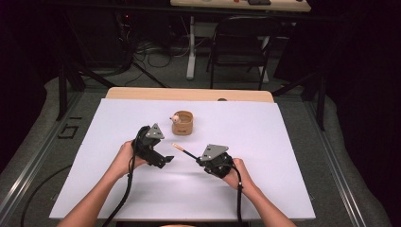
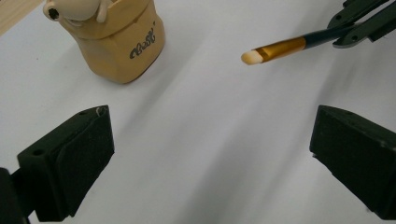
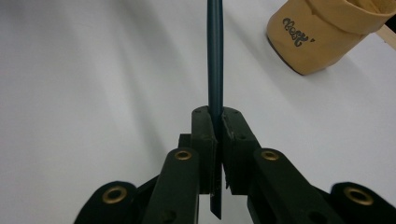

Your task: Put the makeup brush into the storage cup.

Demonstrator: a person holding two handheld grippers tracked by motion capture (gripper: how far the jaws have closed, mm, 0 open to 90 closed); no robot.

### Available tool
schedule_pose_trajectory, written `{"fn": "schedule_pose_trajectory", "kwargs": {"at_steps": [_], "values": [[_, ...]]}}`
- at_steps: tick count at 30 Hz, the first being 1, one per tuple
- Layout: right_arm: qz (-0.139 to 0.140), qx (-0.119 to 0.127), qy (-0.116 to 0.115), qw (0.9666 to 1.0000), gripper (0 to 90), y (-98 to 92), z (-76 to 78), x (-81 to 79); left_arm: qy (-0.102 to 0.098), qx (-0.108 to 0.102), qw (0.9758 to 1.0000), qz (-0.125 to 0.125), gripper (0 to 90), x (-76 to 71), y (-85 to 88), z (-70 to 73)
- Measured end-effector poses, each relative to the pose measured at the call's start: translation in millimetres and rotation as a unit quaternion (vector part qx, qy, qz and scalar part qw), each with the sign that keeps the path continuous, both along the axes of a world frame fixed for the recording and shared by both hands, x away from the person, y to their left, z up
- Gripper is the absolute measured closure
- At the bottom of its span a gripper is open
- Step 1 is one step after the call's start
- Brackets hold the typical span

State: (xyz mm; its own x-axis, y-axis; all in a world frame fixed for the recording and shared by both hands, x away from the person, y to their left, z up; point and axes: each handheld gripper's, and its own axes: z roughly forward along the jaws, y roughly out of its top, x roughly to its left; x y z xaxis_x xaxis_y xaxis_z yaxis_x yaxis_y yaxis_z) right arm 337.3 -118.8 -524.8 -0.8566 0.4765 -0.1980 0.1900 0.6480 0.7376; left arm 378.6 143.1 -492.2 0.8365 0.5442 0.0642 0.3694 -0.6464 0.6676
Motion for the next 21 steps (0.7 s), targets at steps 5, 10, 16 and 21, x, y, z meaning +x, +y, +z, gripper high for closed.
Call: {"fn": "schedule_pose_trajectory", "kwargs": {"at_steps": [5, 10, 16, 21], "values": [[-0.009, 0.012, 0.001, 0.9999, 84.9, -4.3, 2.1, 0.4, -0.011, -0.005, 0.9999, 0.010, 0.0, -2.7, 2.8, -4.3], [-0.015, 0.022, 0.004, 0.9996, 84.9, -7.5, 4.1, 0.5, -0.019, -0.015, 0.9996, 0.015, 0.0, -4.6, 7.3, -5.8], [-0.022, 0.040, 0.006, 0.9989, 84.9, -10.1, 6.2, 0.9, -0.032, -0.021, 0.9990, 0.023, 0.0, -7.7, 6.4, -8.6], [-0.031, 0.051, 0.004, 0.9982, 84.9, -8.6, 7.4, 1.4, -0.044, -0.024, 0.9984, 0.029, 0.0, -10.2, 3.9, -12.7]]}}
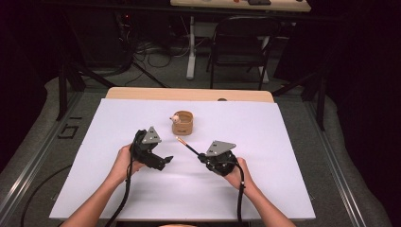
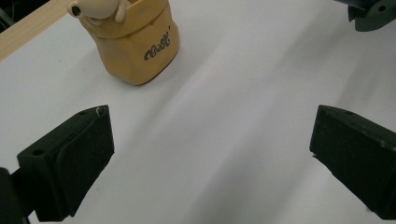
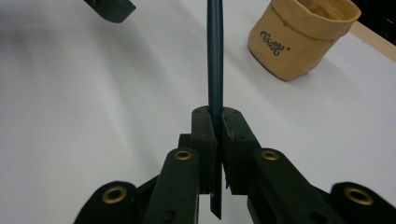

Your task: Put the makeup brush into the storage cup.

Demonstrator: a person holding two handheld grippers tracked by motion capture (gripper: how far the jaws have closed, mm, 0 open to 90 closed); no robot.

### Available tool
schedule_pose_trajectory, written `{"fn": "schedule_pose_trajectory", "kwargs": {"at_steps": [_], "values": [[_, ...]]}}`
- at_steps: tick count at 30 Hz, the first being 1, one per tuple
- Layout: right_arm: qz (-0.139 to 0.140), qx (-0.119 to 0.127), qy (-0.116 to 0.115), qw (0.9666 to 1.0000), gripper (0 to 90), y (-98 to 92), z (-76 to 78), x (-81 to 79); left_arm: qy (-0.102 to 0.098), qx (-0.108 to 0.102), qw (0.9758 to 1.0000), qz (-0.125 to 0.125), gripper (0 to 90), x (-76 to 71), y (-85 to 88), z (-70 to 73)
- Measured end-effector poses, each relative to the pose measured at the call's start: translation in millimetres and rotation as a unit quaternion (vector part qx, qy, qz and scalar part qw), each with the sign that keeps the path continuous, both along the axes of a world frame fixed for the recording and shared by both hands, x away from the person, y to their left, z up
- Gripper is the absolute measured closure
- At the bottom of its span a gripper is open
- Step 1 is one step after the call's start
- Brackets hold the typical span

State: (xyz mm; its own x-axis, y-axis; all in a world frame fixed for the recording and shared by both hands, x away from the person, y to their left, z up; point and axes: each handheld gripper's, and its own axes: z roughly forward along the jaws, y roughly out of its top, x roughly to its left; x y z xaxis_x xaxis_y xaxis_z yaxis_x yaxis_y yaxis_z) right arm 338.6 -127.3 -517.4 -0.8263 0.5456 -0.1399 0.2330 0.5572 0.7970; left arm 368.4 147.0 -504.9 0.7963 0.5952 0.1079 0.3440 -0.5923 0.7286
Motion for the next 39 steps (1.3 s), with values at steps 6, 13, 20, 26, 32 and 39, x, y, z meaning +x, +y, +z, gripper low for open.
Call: {"fn": "schedule_pose_trajectory", "kwargs": {"at_steps": [6, 13, 20, 26, 32, 39], "values": [[-0.012, 0.023, 0.002, 0.9997, 84.9, -0.1, 1.3, 0.7, -0.023, -0.033, 0.9992, -0.002, 0.0, -0.7, 2.9, -0.6], [-0.022, 0.049, 0.007, 0.9985, 84.9, -0.9, 3.9, 1.3, -0.064, -0.087, 0.9941, 0.014, 0.1, -5.8, 3.4, 3.8], [-0.026, 0.068, -0.001, 0.9974, 84.9, 1.6, 5.2, -1.7, -0.050, -0.106, 0.9929, 0.018, 0.2, -8.5, -0.2, 5.0], [-0.029, 0.072, 0.002, 0.9970, 84.9, 2.3, 5.0, -1.3, -0.033, -0.099, 0.9945, 0.000, 0.2, -9.3, -7.3, 2.8], [-0.031, 0.075, 0.001, 0.9967, 84.9, 3.4, 5.1, -1.7, -0.011, -0.117, 0.9930, -0.006, 1.7, -9.1, -7.0, 1.8], [-0.033, 0.081, 0.000, 0.9962, 84.9, 4.8, 5.2, -2.7, -0.005, -0.122, 0.9924, -0.015, 0.0, -10.4, -11.3, 1.8]]}}
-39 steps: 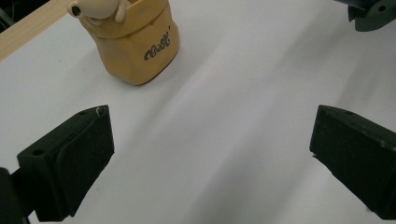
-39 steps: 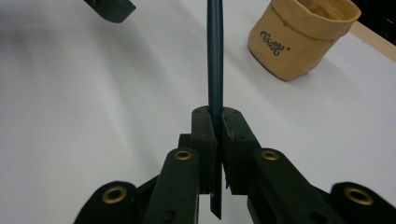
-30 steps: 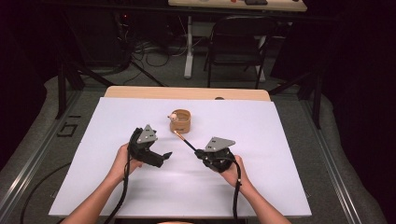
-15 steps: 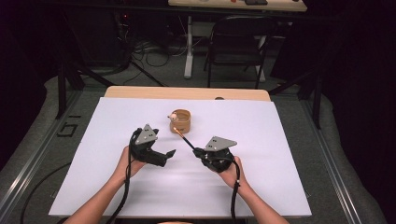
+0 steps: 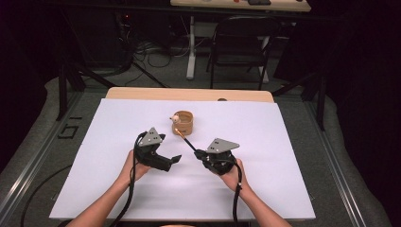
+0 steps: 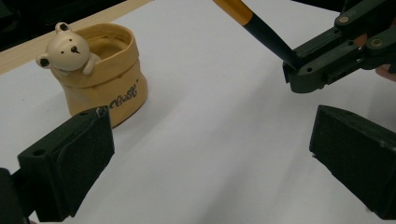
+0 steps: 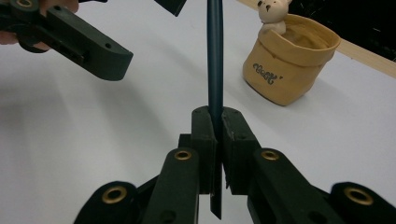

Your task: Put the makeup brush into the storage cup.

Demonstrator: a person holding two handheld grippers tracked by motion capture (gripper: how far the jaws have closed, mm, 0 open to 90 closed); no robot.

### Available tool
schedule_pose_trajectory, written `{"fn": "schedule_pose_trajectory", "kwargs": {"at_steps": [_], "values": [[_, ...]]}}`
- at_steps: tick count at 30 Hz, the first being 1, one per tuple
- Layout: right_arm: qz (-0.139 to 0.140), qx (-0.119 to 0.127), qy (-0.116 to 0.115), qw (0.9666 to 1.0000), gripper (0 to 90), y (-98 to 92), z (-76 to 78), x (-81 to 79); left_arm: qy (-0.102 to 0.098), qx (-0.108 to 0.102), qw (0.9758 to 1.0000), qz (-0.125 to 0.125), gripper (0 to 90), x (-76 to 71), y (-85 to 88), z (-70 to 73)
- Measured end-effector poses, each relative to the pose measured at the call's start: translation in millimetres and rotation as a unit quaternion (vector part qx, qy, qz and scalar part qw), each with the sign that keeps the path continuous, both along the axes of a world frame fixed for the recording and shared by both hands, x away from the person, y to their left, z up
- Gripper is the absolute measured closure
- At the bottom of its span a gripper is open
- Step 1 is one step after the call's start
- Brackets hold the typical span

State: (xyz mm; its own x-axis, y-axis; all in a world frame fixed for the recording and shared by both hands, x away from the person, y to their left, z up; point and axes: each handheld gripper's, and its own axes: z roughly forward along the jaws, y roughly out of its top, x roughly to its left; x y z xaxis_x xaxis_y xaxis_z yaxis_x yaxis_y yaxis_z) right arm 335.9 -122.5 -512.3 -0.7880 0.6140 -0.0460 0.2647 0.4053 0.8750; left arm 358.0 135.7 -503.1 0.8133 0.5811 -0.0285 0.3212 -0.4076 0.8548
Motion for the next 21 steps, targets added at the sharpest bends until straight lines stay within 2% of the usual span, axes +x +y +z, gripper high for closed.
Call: {"fn": "schedule_pose_trajectory", "kwargs": {"at_steps": [11, 13, 21], "values": [[-0.007, 0.014, -0.001, 0.9999, 84.9, 2.6, 0.3, -1.7, 0.005, -0.004, 0.9999, -0.013, 0.0, -1.0, -4.1, 1.6], [-0.007, 0.016, -0.003, 0.9998, 84.9, 3.7, 0.5, -2.2, 0.005, -0.010, 0.9999, -0.013, 0.0, -0.9, -4.7, 2.3], [-0.007, 0.022, -0.004, 0.9997, 84.9, 7.7, 0.4, -2.6, 0.008, -0.009, 0.9997, -0.021, 0.2, -0.9, -9.2, 1.9]]}}
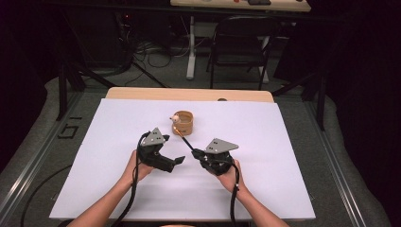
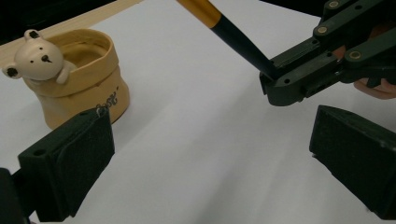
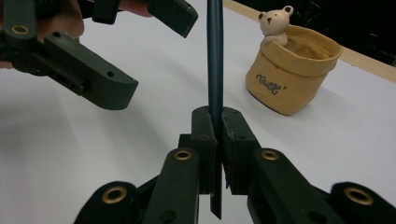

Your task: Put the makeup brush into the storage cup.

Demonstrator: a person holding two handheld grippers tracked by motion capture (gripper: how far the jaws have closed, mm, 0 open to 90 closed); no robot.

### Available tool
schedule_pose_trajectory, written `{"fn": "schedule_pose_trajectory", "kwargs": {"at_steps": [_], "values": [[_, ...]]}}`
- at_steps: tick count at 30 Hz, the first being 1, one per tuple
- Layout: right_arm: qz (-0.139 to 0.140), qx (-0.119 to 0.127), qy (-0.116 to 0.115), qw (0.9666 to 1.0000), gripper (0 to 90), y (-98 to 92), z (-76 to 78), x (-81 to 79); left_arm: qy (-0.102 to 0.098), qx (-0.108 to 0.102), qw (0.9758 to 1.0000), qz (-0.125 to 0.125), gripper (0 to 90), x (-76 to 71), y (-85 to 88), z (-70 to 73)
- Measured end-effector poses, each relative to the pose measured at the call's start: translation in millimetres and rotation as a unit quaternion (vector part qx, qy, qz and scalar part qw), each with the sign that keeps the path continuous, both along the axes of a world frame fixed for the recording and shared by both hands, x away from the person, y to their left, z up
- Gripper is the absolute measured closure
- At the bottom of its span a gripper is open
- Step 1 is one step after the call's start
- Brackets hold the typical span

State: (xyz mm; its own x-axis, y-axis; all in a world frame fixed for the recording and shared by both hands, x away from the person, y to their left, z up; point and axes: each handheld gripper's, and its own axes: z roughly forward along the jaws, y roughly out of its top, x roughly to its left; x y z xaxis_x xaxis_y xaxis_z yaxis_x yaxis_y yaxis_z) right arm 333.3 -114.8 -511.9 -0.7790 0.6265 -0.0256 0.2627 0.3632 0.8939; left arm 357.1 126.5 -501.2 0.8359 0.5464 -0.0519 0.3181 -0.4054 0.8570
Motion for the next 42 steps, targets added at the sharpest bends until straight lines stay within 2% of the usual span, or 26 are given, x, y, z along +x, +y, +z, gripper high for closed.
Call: {"fn": "schedule_pose_trajectory", "kwargs": {"at_steps": [5, 14, 19, 22, 28, 42], "values": [[-0.001, 0.004, 0.000, 1.0000, 84.9, 1.2, -0.5, -0.4, -0.004, -0.011, 0.9999, -0.006, 2.9, -1.2, -1.2, 2.9], [-0.006, 0.004, 0.000, 1.0000, 84.8, 2.2, -1.8, -0.2, -0.014, -0.032, 0.9994, -0.008, 18.5, -1.5, -0.4, 6.8], [-0.002, 0.004, 0.002, 1.0000, 84.9, 4.7, -3.6, -1.1, -0.019, -0.042, 0.9989, -0.009, 31.8, -1.8, 0.3, 8.3], [0.000, 0.003, 0.004, 1.0000, 84.8, 6.3, -4.5, -1.5, -0.013, -0.049, 0.9987, -0.005, 40.0, -2.1, 0.0, 8.2], [0.004, -0.001, 0.006, 1.0000, 84.9, 8.5, -6.7, -2.4, -0.018, -0.068, 0.9975, -0.008, 50.2, -2.9, 2.4, 9.7], [0.013, -0.012, 0.011, 0.9998, 84.8, 12.9, -11.7, -3.8, -0.023, -0.093, 0.9954, -0.008, 66.1, -3.5, 5.9, 10.0]]}}
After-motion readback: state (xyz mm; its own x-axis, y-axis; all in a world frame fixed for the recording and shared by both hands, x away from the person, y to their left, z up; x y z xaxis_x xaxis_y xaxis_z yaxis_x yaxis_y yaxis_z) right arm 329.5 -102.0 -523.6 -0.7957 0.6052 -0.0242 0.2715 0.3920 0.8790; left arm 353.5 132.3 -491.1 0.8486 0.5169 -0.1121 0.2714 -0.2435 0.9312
